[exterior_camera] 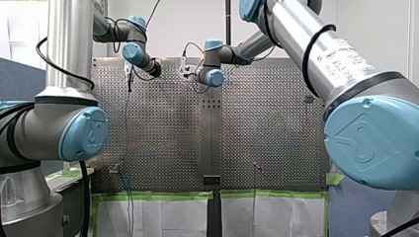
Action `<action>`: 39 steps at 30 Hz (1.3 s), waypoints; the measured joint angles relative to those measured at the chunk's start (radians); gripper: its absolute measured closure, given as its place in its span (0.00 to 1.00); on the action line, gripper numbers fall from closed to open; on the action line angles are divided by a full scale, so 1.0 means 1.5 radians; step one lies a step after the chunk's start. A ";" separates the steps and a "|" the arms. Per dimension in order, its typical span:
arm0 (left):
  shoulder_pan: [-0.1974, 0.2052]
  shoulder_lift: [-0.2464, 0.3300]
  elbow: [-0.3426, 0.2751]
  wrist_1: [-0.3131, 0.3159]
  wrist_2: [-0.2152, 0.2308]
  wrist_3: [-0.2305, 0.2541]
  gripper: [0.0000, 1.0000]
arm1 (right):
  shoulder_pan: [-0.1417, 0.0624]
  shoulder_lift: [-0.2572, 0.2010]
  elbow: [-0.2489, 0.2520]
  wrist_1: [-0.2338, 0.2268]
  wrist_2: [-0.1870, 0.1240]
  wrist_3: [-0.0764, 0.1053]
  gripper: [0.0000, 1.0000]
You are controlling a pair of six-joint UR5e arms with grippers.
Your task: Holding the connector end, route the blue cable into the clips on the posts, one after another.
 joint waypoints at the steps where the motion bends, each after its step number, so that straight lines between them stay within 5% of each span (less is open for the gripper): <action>1: 0.000 0.000 0.000 0.003 0.001 -0.001 0.00 | 0.000 0.000 0.000 0.000 0.000 0.000 1.00; 23: -0.005 -0.004 0.034 0.020 -0.005 -0.008 0.00 | -0.004 0.000 0.000 0.003 0.000 0.003 1.00; 37: -0.008 -0.012 0.034 0.018 -0.018 0.015 0.00 | -0.004 0.000 0.000 0.005 0.000 0.003 1.00; 39: -0.008 -0.012 0.034 0.017 -0.021 0.019 0.23 | -0.005 0.001 0.000 0.005 0.000 0.003 1.00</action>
